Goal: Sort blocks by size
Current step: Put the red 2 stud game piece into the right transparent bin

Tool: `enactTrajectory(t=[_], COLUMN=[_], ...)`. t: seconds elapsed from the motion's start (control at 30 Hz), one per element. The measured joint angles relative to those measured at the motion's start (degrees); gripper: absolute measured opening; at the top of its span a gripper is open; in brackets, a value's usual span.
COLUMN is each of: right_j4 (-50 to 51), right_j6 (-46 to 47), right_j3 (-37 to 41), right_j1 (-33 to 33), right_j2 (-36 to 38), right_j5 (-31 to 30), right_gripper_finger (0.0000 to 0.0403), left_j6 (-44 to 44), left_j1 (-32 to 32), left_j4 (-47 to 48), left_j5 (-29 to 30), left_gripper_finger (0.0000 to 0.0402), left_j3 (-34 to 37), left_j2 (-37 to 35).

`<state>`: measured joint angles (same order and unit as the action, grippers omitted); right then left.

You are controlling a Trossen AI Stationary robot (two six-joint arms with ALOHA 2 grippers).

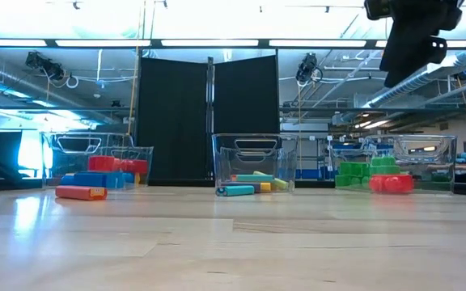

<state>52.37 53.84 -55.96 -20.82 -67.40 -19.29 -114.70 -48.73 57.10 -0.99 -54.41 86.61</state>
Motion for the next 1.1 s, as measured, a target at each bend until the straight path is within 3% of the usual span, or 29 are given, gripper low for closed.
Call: enactTrajectory(t=[0.2,0.43,0.6,0.8,1.1], right_j4=[-0.1,-0.1,-0.2,-0.3,-0.2], right_j6=[0.0,0.0,0.0,0.0,-1.2], right_j3=[0.0,0.0,0.0,0.0,0.0], right_j1=[0.0,0.0,0.0,0.0,0.0], right_j2=[0.0,0.0,0.0,0.0,0.0], right_j5=[0.0,0.0,0.3,0.3,0.5], right_gripper_finger=[0.0233,0.0233,0.0233,0.0233,0.0233], left_j6=[-5.4,-7.2,-8.3,-5.5,-3.7], left_j1=[0.0,0.1,0.1,0.1,0.1], left_j4=[-2.5,-19.2,-19.2,-18.8,-16.5], left_j5=[0.5,0.3,-0.3,-1.3,-1.1], left_gripper_finger=[0.0275,0.0275,0.0259,0.0176,0.0171], left_j3=[3.7,12.9,14.5,14.6,12.6], left_j2=[0.0,-0.4,-0.5,-0.4,0.0])
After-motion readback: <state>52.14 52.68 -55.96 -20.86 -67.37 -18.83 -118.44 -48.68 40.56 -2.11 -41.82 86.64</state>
